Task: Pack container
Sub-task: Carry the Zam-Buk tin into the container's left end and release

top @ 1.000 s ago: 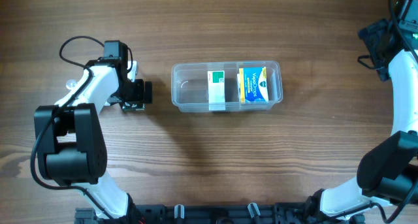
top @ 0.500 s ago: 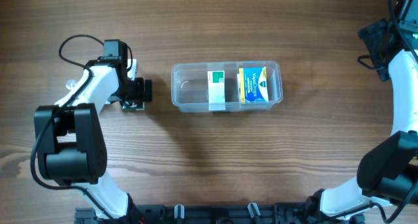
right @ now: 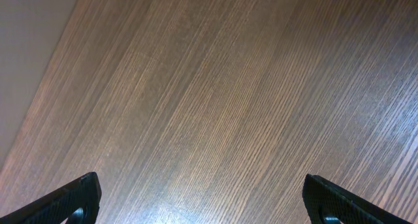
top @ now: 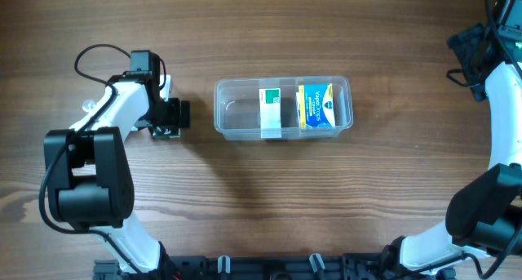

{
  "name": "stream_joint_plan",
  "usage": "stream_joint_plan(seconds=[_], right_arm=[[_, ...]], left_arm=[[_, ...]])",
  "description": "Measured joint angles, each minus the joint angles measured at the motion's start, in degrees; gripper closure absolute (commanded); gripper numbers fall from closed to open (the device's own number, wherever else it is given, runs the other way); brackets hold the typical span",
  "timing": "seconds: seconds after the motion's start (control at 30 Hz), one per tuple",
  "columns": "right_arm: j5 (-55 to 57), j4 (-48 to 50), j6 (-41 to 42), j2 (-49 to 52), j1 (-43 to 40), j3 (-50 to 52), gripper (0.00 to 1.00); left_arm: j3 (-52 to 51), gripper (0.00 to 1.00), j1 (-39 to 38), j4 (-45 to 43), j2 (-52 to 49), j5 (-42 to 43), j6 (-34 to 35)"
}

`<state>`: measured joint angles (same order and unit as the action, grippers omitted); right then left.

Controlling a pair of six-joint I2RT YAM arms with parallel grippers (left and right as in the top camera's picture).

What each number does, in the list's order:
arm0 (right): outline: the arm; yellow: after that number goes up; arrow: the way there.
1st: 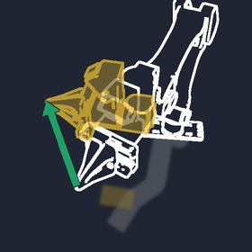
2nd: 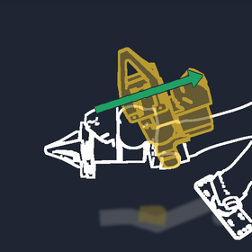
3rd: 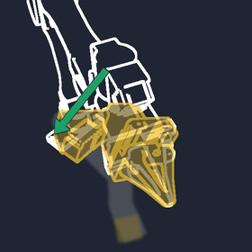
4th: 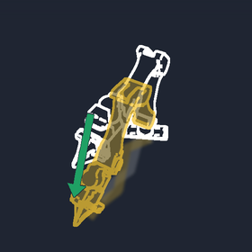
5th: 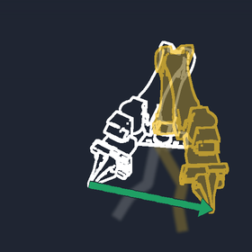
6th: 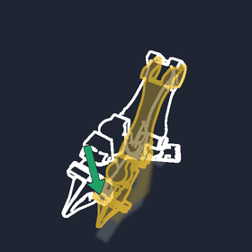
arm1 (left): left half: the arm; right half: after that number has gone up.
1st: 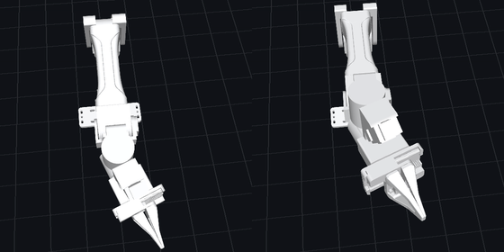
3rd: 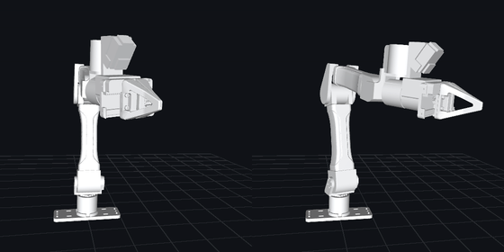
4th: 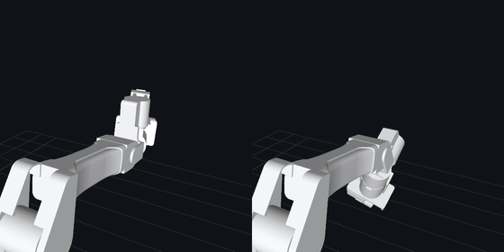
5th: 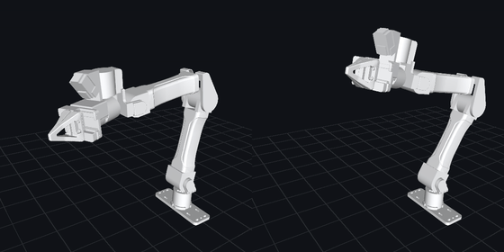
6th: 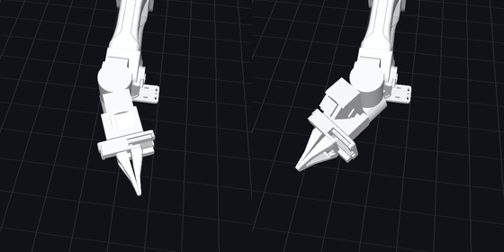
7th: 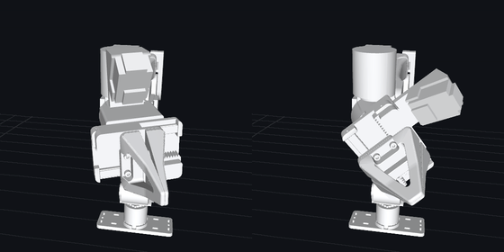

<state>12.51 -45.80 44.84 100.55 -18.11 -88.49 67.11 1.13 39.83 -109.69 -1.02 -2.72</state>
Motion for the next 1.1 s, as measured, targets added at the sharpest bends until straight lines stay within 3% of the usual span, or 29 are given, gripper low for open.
stream_joint_plan(seconds=[0.1, 0.27, 0.63, 0.83, 1.1], right_arm=[[0.0, 0.02, 0.0, 0.0, 0.0, 0.0, 0.0], [0.0, 0.0, 0.0, 0.0, 0.0, 0.0, 0.0], [0.0, 0.0, 0.0, 0.0, 0.0, 0.0, 0.0], [0.0, 0.0, 0.0, 0.0, 0.0, 0.0, 0.0], [0.0, 0.0, 0.0, 0.0, 0.0, 0.0, 0.0]], left_arm=[[0.28, 0.01, 0.0, 0.2, -0.22, 0.0, -0.02], [0.33, 0.26, 0.0, 0.22, -0.26, 0.0, -0.07], [0.63, 0.37, 0.0, 3.48, -0.26, -1.11, 0.0], [1.09, 0.36, 0.0, 3.87, -0.35, -1.75, -0.02], [19.65, 0.35, -2.43, 6.34, 0.61, -3.26, 0.0]])
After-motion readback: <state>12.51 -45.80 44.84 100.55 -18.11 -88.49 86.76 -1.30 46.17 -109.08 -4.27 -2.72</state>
